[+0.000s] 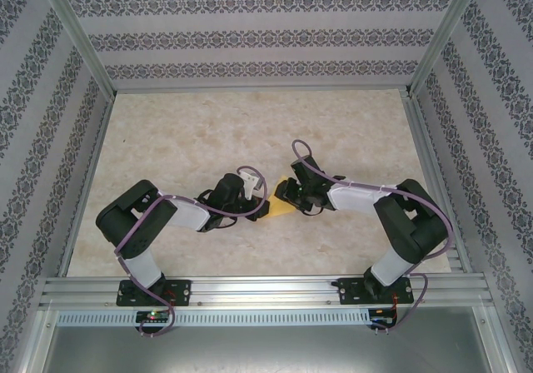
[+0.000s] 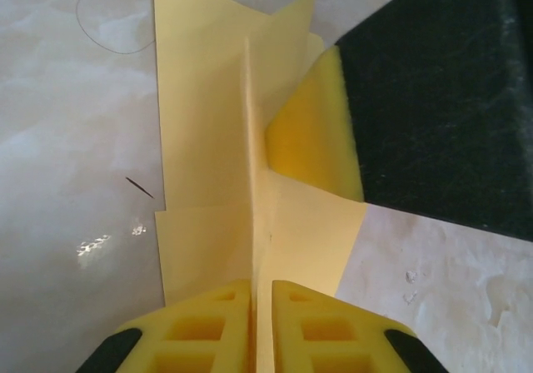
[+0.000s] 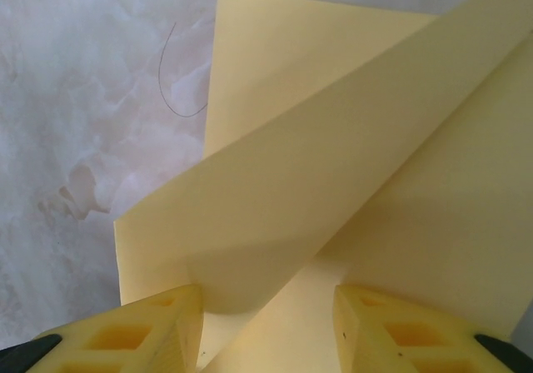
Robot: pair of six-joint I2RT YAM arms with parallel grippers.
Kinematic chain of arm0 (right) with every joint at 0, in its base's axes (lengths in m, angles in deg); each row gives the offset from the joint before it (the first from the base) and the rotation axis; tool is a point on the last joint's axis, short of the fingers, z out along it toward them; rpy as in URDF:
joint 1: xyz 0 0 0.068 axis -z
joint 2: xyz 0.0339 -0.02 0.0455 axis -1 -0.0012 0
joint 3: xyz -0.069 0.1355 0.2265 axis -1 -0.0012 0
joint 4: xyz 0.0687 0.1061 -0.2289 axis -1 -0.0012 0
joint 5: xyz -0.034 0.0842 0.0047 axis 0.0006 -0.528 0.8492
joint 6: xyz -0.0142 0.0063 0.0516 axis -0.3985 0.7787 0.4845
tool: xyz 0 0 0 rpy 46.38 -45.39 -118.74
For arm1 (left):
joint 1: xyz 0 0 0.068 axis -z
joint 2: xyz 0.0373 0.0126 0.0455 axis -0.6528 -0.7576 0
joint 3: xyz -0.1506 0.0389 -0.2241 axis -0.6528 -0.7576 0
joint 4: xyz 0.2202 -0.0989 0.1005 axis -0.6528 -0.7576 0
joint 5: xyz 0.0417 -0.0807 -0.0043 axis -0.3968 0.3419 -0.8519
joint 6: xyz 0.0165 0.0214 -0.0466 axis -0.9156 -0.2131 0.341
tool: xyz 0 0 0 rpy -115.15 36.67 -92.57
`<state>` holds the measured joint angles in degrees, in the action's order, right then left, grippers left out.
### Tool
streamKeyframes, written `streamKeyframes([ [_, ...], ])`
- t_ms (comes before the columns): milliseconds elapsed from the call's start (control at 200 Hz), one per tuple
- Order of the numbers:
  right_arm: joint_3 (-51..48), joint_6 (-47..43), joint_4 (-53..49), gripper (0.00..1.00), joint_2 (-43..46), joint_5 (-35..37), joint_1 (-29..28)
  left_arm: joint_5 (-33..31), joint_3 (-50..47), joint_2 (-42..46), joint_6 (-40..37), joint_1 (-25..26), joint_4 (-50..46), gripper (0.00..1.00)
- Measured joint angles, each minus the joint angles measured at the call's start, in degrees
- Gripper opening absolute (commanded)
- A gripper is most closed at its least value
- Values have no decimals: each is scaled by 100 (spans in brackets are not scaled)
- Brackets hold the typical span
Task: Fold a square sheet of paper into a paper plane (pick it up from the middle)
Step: Fourth fold the wing at the center of the table.
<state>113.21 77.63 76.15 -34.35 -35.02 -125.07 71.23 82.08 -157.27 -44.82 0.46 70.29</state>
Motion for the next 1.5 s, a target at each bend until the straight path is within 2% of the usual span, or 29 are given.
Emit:
streamKeyframes([
  [210,203,0,-282,46,-144,79,-2,33,0,205,98,-125,-310,41],
  [360,313,-13,-461,46,-199,164,-17,-7,20,785,107,-223,-691,48],
  [485,424,-24,-605,48,-262,275,-81,-11,146,1064,116,-273,-1008,48],
  [834,533,-72,-708,57,-321,339,-127,343,479,916,302,-295,-1460,30],
  [1139,592,-177,-785,52,-387,332,-125,660,566,573,435,-295,-1530,15],
  [1299,619,-197,-839,48,-431,289,-114,927,573,304,507,-295,-1497,14],
  [1499,686,-214,-872,49,-485,247,-111,1078,614,175,520,-295,-1493,15],
])
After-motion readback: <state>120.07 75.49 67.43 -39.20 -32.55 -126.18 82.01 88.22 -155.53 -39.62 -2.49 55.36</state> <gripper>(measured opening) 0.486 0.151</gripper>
